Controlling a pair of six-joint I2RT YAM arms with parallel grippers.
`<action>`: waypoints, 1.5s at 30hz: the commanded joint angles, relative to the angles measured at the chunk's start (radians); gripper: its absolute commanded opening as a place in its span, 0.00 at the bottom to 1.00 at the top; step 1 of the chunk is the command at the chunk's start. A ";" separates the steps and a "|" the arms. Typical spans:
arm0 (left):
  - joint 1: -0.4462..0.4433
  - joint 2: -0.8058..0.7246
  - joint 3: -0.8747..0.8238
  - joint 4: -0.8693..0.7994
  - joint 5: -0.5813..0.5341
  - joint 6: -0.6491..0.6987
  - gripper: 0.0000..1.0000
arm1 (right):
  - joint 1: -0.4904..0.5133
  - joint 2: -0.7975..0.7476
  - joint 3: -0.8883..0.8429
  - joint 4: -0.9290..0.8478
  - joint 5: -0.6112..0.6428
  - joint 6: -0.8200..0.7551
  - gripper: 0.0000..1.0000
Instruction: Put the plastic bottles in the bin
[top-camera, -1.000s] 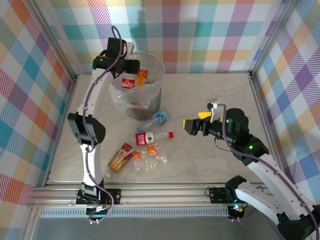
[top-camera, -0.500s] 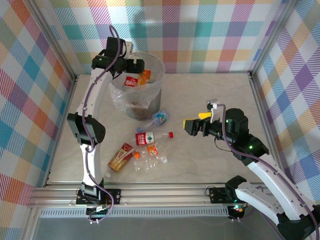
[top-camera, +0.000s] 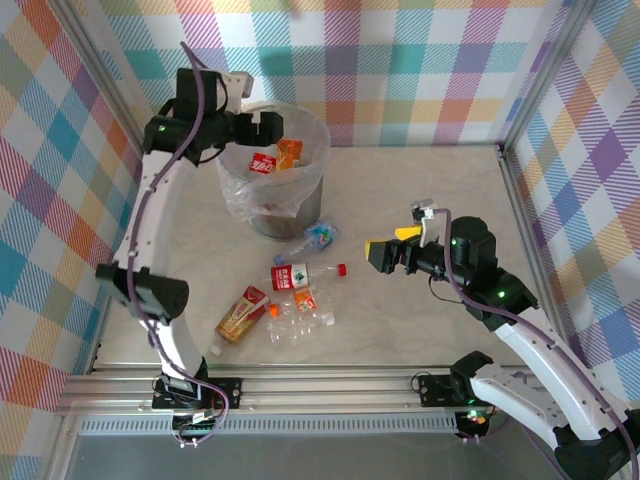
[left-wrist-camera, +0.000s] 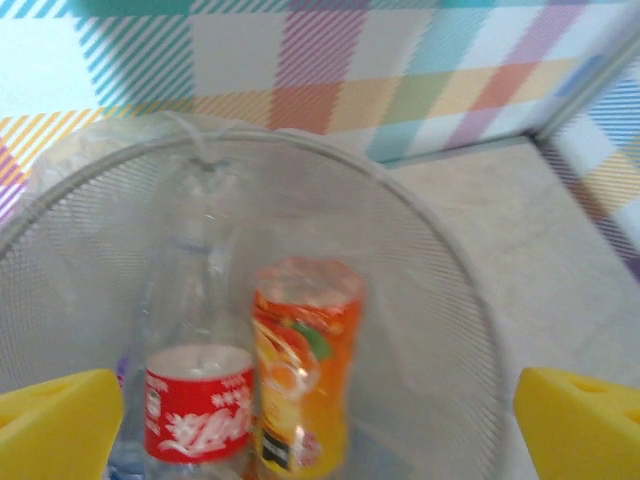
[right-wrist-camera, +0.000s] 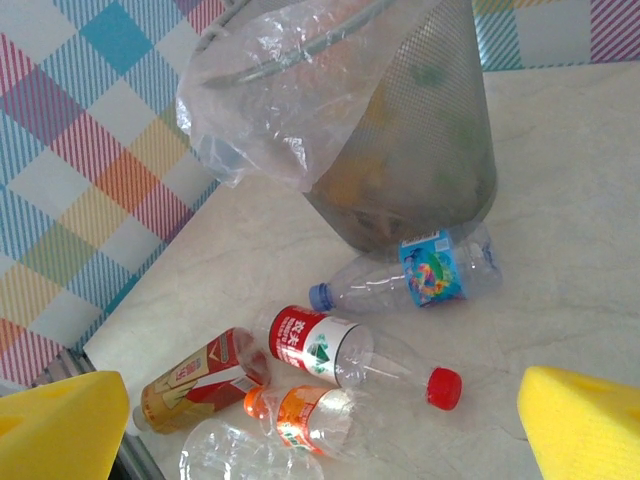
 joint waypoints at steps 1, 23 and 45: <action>-0.002 -0.119 -0.128 0.012 0.119 -0.005 1.00 | 0.004 0.006 0.028 -0.030 -0.044 -0.010 1.00; -0.415 -0.674 -0.955 -0.092 -0.037 -0.130 0.94 | 0.005 -0.048 0.050 -0.269 -0.355 -0.094 1.00; -0.787 -0.303 -1.056 -0.145 -0.313 -0.106 0.88 | 0.005 -0.116 0.063 -0.345 -0.390 -0.102 1.00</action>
